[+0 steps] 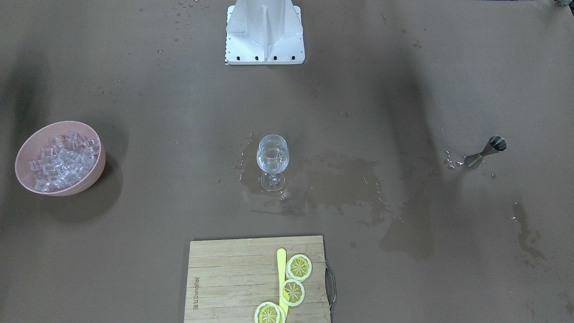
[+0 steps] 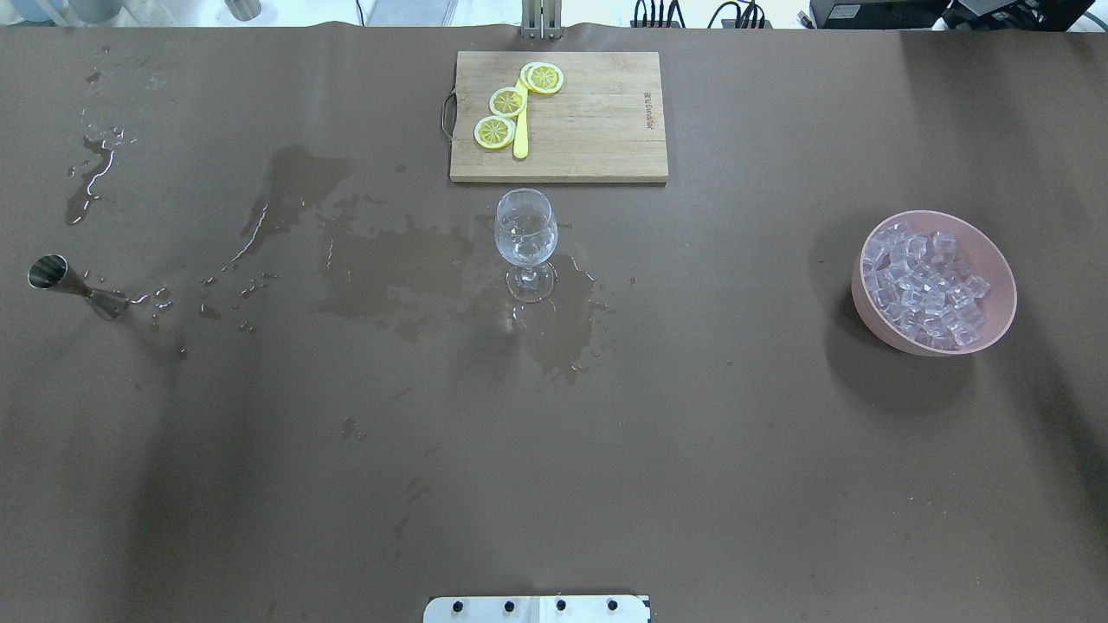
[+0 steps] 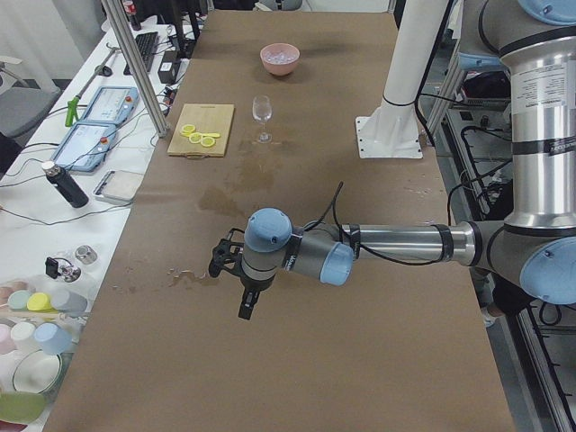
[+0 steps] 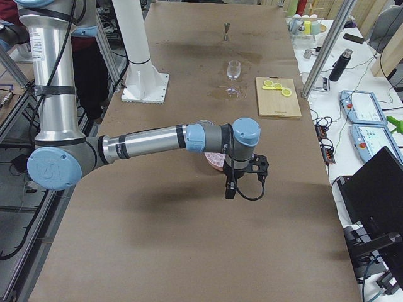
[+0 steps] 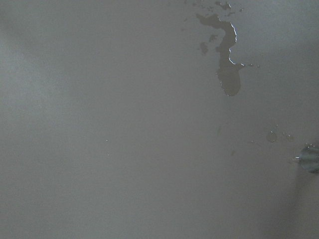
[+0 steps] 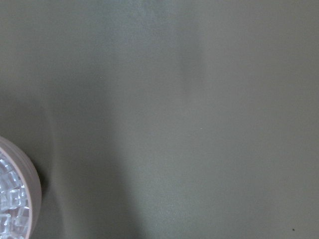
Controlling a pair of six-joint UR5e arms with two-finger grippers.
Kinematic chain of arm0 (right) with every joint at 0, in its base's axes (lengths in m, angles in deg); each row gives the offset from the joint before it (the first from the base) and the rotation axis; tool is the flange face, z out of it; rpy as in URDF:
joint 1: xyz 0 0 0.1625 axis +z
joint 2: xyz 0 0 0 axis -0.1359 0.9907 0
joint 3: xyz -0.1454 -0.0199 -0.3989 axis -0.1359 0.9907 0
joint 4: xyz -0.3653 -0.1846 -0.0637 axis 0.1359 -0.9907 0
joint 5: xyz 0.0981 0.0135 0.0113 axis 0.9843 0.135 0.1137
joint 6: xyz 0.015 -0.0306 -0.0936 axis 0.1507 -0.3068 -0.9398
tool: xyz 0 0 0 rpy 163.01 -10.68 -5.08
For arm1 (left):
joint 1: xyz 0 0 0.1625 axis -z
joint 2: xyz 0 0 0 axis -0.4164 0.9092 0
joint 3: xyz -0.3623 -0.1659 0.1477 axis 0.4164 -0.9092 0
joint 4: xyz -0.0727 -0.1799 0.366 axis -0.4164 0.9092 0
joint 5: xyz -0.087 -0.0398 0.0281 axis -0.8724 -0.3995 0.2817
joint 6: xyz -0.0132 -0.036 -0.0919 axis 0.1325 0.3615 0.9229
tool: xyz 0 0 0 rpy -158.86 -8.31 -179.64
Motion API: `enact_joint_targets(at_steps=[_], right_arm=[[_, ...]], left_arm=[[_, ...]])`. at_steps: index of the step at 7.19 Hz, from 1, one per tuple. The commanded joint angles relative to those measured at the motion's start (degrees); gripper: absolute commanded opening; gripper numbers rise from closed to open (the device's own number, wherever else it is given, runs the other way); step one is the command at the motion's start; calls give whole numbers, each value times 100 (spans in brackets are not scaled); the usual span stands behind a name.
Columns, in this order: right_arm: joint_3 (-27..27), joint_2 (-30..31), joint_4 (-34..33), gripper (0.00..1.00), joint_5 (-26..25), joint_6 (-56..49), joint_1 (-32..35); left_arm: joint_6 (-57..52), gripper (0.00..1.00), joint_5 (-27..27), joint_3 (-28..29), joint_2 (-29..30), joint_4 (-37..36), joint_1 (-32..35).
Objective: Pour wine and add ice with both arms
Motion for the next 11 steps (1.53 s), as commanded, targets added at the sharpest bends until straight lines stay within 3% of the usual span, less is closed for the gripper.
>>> enact_joint_targets(at_steps=[1,4,5,7,11], right_arm=[[-40,75,9,100,-3,4,-9],[-311,111,1,100,-20,109,-9],[-574,242,9,100,-3,345,-140],[-1364,523,44,100,-3,1352,-727],[-1368,149,563,100,-55,2552,-1704]], left_arm=[[149,98,-9,-83,-7,13,-5],[316,98,-9,-390,-251,65,-5],[935,98,-9,-592,-358,370,-14],[1788,98,-148,-480,-719,1818,-84],[3187,98,-115,-243,-710,4005,-1118]])
